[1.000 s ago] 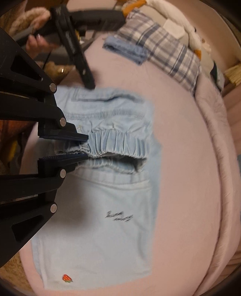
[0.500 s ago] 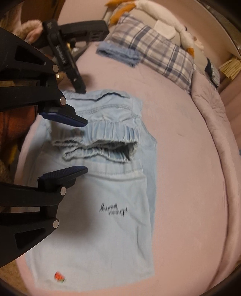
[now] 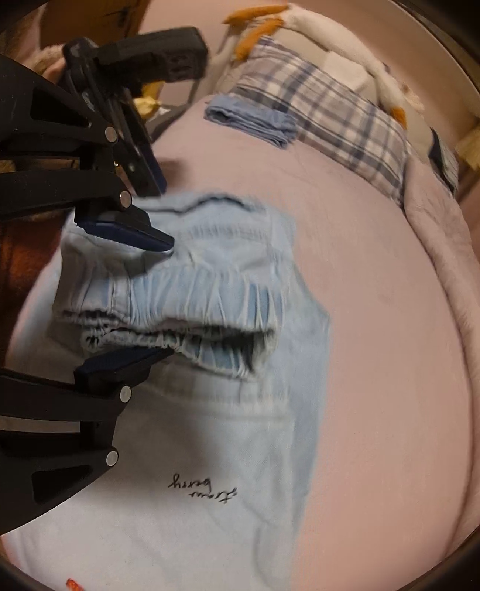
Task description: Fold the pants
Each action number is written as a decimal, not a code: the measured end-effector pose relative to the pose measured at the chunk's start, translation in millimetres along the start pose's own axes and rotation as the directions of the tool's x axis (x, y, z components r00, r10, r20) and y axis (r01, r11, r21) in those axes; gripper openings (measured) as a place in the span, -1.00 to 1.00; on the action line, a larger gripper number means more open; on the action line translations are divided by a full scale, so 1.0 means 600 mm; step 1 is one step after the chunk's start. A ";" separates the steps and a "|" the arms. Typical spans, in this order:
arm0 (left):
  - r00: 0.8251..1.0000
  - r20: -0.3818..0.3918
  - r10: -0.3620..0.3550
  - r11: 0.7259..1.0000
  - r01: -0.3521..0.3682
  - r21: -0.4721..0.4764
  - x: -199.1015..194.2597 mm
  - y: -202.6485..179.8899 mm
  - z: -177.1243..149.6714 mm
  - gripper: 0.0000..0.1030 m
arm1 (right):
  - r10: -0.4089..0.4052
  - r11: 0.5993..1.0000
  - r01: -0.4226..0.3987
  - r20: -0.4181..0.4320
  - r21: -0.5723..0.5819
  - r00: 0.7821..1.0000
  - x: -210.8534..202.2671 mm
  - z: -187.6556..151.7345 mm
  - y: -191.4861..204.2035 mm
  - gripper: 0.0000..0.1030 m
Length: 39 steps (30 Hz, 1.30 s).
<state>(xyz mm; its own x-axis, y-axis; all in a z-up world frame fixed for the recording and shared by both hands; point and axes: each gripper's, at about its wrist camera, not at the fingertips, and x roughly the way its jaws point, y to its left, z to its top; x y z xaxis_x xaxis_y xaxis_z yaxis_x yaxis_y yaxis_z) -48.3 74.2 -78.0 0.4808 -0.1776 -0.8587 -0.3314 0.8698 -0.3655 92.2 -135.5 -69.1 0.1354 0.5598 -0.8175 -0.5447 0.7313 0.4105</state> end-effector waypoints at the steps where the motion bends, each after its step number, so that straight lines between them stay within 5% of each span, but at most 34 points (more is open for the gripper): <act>1: 1.000 -0.001 -0.003 1.000 0.003 -0.005 0.001 0.002 0.001 -0.21 | -0.037 0.998 0.037 0.011 -0.046 0.999 -0.001 -0.001 0.016 0.03; 4: 1.000 -0.001 -0.014 1.000 0.014 -0.010 0.000 0.006 0.002 -0.21 | -0.055 0.998 0.054 -0.013 -0.041 0.998 0.022 0.003 0.006 0.02; 7: 1.000 0.000 -0.018 1.000 0.018 -0.008 -0.003 0.007 0.000 -0.21 | 0.019 0.998 -0.015 -0.061 0.063 0.998 0.054 0.010 -0.029 -0.10; 10: 0.999 -0.005 -0.040 0.999 0.040 -0.025 -0.009 0.013 0.002 -0.21 | 0.033 0.997 -0.031 -0.034 0.077 0.999 0.036 0.010 -0.029 -0.36; 17: 0.998 0.045 -0.054 0.998 0.055 -0.014 -0.044 0.005 0.020 -0.17 | 0.027 0.999 -0.025 0.100 -0.028 0.995 -0.054 0.010 0.020 -0.45; 23: 0.995 0.059 -0.081 0.996 0.079 0.037 -0.050 -0.023 0.038 -0.17 | -0.010 1.000 0.015 0.197 -0.021 0.980 -0.125 0.006 0.002 -0.46; 39: 0.981 -0.017 -0.193 0.955 0.191 0.228 0.016 -0.161 0.102 -0.20 | -0.226 0.951 0.141 0.303 0.276 0.926 -0.205 -0.040 -0.118 -0.46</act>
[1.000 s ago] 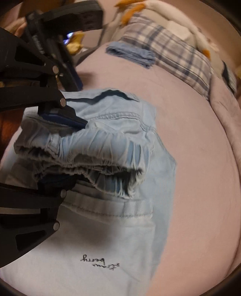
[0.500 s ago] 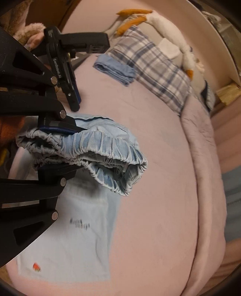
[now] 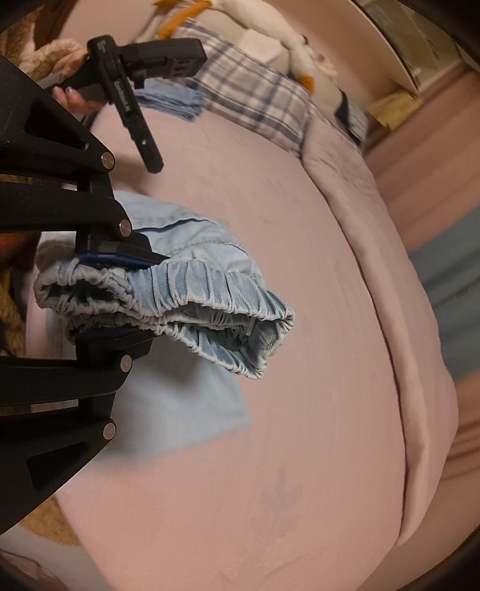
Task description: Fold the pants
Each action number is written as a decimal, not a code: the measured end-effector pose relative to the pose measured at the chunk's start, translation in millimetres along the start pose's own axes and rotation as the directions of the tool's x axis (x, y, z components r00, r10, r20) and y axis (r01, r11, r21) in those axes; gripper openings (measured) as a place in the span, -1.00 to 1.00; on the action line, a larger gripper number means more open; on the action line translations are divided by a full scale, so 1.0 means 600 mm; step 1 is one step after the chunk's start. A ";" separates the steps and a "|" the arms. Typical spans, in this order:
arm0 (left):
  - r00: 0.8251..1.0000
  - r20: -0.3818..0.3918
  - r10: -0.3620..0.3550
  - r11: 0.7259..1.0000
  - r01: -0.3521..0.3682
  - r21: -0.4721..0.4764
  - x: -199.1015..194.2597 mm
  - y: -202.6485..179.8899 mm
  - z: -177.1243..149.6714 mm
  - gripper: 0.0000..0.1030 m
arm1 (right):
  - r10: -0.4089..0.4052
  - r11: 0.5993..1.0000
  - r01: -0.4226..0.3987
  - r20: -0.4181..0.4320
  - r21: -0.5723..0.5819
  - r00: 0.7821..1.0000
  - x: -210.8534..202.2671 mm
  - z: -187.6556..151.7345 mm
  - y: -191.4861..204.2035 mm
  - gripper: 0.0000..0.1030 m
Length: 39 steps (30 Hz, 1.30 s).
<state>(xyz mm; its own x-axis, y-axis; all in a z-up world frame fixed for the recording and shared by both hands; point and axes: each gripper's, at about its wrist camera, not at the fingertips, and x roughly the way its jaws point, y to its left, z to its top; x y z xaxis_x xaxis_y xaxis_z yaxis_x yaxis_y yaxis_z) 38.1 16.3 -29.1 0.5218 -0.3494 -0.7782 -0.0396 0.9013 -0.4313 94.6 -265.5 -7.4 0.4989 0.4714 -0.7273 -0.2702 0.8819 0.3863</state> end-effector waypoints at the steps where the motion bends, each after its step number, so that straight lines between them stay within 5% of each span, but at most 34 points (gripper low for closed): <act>1: 1.000 -0.003 -0.003 1.000 0.003 0.004 0.006 -0.004 0.005 -0.20 | -0.016 1.000 0.016 0.009 0.012 1.000 -0.003 0.001 -0.008 -0.46; 8: 0.998 -0.053 -0.021 0.999 0.022 0.023 0.096 -0.031 0.054 -0.22 | -0.100 0.991 0.105 -0.053 0.083 0.994 0.038 -0.008 -0.068 -0.46; 14: 0.990 -0.136 0.046 0.999 -0.042 0.032 0.163 -0.030 0.043 -0.20 | -0.140 0.981 0.155 -0.119 0.120 0.983 0.093 -0.027 -0.094 -0.46; 30: 0.978 -0.203 -0.051 0.998 0.044 -0.041 0.131 -0.019 -0.050 -0.14 | -0.133 0.978 0.149 -0.118 0.143 0.984 0.093 -0.027 -0.106 -0.37; 39: 0.977 -0.211 -0.042 0.999 0.035 -0.036 0.112 -0.026 -0.084 -0.13 | -0.167 0.973 0.184 -0.131 0.137 0.977 0.077 -0.029 -0.099 -0.22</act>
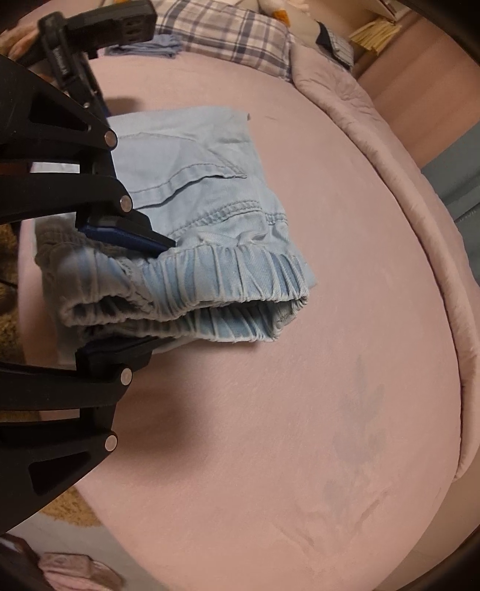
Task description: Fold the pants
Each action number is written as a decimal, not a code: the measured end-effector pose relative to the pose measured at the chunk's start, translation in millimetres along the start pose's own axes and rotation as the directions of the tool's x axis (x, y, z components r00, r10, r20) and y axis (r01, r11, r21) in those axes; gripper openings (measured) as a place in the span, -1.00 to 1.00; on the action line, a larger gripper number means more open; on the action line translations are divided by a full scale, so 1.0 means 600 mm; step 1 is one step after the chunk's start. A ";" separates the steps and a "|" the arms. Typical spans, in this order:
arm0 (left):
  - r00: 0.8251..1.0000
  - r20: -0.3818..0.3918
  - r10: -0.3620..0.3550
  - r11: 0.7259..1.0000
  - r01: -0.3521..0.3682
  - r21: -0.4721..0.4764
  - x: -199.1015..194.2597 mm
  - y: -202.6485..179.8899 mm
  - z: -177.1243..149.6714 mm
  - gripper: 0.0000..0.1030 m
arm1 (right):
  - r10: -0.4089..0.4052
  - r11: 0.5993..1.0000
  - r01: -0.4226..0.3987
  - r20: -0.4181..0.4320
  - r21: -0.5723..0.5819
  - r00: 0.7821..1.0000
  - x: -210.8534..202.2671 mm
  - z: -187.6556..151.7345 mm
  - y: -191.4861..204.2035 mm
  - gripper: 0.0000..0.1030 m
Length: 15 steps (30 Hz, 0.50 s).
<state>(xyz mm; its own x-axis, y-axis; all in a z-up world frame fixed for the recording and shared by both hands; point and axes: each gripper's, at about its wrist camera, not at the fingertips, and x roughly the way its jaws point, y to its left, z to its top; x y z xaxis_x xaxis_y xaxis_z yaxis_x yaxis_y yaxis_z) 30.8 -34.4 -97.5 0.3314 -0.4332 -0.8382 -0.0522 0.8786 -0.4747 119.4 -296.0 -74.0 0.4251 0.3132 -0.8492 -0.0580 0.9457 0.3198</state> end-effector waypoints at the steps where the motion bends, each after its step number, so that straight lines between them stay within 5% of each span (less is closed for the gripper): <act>1: 1.000 -0.002 0.001 1.000 -0.001 0.000 0.000 0.000 -0.001 -0.13 | -0.003 1.000 0.003 -0.001 -0.001 1.000 -0.003 -0.001 0.000 -0.22; 5: 1.000 -0.005 0.007 1.000 -0.007 0.004 0.009 -0.007 0.005 -0.13 | -0.022 1.000 0.022 0.004 -0.013 1.000 -0.014 -0.010 -0.005 0.01; 10: 1.000 -0.011 0.012 1.000 -0.012 0.011 0.010 -0.009 -0.004 -0.11 | 0.017 1.000 -0.017 -0.014 0.008 1.000 -0.015 -0.024 -0.020 0.01; 15: 1.000 -0.020 0.006 1.000 -0.006 0.012 0.008 -0.009 -0.013 -0.11 | 0.058 0.998 -0.058 0.007 0.018 0.998 -0.023 -0.029 -0.020 -0.28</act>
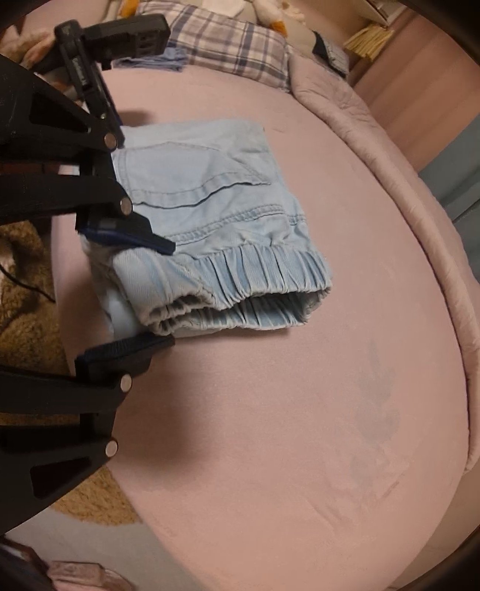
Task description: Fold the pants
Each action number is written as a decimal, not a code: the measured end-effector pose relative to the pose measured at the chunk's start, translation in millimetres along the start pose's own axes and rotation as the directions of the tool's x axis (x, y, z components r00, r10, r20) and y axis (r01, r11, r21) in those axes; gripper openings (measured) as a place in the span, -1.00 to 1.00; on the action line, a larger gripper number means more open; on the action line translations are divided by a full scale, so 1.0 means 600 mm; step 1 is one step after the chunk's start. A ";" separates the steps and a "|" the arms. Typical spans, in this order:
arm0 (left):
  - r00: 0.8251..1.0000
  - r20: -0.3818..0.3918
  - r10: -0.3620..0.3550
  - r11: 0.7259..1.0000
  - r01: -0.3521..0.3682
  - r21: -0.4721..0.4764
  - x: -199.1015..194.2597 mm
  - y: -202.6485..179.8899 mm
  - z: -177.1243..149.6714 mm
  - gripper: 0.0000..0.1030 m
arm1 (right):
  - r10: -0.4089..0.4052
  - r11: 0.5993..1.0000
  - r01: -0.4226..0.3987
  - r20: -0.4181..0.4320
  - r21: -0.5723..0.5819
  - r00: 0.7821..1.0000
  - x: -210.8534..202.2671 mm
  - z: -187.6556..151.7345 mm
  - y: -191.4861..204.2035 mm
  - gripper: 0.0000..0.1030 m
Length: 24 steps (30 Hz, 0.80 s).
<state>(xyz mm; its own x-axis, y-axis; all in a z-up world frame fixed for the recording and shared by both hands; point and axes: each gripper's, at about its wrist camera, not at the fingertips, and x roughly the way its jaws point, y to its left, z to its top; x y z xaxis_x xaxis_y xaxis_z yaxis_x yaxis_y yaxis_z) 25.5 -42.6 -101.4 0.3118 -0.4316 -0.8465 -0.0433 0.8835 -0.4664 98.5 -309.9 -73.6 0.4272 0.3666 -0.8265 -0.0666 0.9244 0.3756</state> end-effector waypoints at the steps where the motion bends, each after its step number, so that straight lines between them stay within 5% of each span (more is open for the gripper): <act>1: 1.000 -0.002 0.001 1.000 -0.001 0.002 0.000 -0.001 -0.002 -0.11 | -0.004 1.000 0.004 0.007 -0.009 1.000 -0.005 0.001 0.003 -0.34; 12: 0.999 -0.031 -0.011 1.000 0.011 0.019 0.003 -0.009 -0.022 -0.08 | -0.046 0.999 0.046 -0.001 -0.008 0.999 0.012 -0.005 -0.001 -0.40; 20: 1.000 -0.022 -0.004 0.999 0.004 0.036 -0.011 -0.013 -0.025 -0.09 | -0.042 0.999 0.042 -0.019 -0.009 0.999 -0.001 -0.002 -0.009 -0.21; 24: 0.996 0.080 0.027 0.997 -0.033 0.073 -0.039 -0.023 -0.018 0.48 | -0.021 1.000 0.021 0.011 -0.010 1.000 -0.024 0.005 -0.012 0.15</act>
<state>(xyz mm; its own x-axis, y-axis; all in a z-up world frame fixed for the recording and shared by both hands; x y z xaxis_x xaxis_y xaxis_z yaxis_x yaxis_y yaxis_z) 8.3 -46.5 -77.7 0.3849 -0.3914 -0.8359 0.0157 0.9083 -0.4180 95.5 -322.1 -63.0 0.4386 0.3462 -0.8293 -0.0665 0.9328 0.3543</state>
